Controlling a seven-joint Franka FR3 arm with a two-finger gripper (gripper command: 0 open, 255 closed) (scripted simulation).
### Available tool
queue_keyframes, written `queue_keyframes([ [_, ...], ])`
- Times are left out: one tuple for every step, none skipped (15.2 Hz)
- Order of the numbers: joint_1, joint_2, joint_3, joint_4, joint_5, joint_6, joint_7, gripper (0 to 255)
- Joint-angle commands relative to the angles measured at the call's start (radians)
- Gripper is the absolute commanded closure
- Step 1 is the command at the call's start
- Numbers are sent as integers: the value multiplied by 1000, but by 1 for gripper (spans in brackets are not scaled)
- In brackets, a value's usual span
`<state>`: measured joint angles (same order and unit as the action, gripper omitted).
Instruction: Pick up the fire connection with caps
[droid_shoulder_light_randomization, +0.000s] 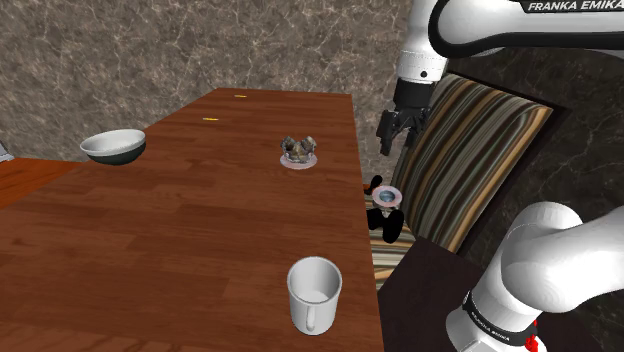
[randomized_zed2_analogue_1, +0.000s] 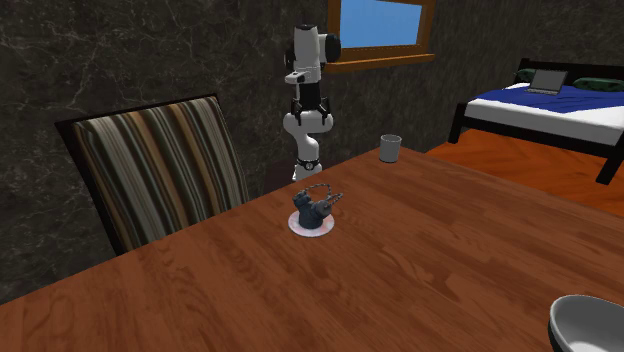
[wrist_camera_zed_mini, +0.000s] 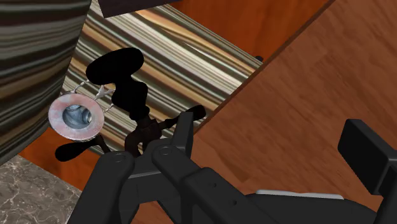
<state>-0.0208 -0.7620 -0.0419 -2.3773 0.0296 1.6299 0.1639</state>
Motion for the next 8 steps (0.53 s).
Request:
queue_keyframes([
  [0, 0, 0, 0, 0, 0, 0, 0],
  [1, 36, 9, 13, 7, 24, 17, 0],
  [1, 72, 17, 28, 13, 48, 34, 0],
  [1, 108, 25, 44, 18, 71, 51, 0],
  [1, 145, 33, 61, 23, 92, 68, 0],
  [1, 182, 41, 80, 27, 113, 85, 0],
  [0, 219, 48, 100, 31, 132, 101, 0],
  [0, 256, 55, 121, 34, 150, 118, 0],
])
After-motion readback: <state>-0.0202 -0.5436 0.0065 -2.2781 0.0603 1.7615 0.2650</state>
